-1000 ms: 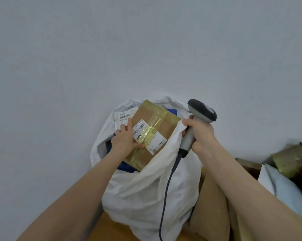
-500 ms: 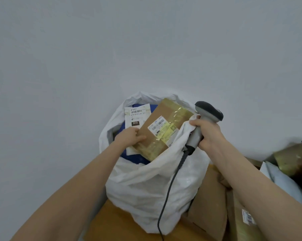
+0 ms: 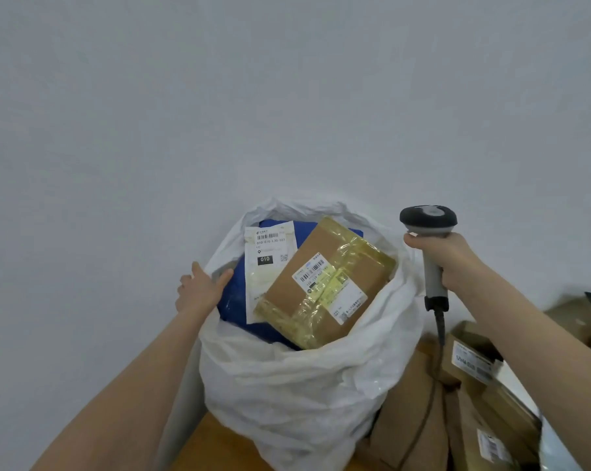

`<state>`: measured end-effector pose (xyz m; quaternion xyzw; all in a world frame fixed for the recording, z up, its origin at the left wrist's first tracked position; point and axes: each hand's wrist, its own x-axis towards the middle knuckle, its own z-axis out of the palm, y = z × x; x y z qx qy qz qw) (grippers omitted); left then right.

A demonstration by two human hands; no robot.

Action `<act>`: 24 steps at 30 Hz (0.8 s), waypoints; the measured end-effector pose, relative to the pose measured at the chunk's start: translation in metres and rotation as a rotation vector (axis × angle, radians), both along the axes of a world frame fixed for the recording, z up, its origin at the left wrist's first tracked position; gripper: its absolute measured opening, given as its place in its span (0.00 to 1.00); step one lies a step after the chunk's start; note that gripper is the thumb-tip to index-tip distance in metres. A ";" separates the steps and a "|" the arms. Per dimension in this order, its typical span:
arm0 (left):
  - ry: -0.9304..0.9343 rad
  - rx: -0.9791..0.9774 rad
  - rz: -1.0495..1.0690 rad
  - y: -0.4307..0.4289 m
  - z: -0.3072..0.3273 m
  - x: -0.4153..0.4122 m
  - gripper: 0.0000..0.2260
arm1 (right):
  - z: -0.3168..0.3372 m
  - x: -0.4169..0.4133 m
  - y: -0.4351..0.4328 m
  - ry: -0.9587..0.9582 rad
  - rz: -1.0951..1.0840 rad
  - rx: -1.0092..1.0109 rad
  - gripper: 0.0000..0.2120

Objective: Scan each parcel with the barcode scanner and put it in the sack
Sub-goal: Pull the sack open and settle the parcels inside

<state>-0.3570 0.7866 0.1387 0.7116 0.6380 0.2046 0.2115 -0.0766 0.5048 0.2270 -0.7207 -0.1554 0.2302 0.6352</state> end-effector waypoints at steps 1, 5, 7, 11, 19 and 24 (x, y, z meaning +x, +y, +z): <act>-0.003 0.018 -0.027 0.009 0.006 0.007 0.44 | 0.005 0.003 -0.001 0.002 0.013 -0.017 0.09; 0.073 0.076 -0.140 0.048 0.027 0.038 0.42 | 0.021 0.017 0.007 -0.062 -0.002 -0.102 0.07; 0.130 0.051 -0.197 0.065 0.026 0.050 0.41 | 0.022 0.019 0.016 -0.111 -0.002 -0.150 0.07; 0.154 0.024 -0.321 0.091 0.015 0.063 0.34 | -0.006 0.014 0.042 -0.146 0.028 -0.339 0.06; -0.302 -0.209 -0.411 0.105 0.008 0.049 0.22 | -0.053 0.011 0.066 0.143 -0.077 -0.238 0.16; -0.235 -0.107 -0.449 0.101 0.007 0.040 0.16 | -0.050 0.008 0.083 0.084 -0.097 -0.197 0.13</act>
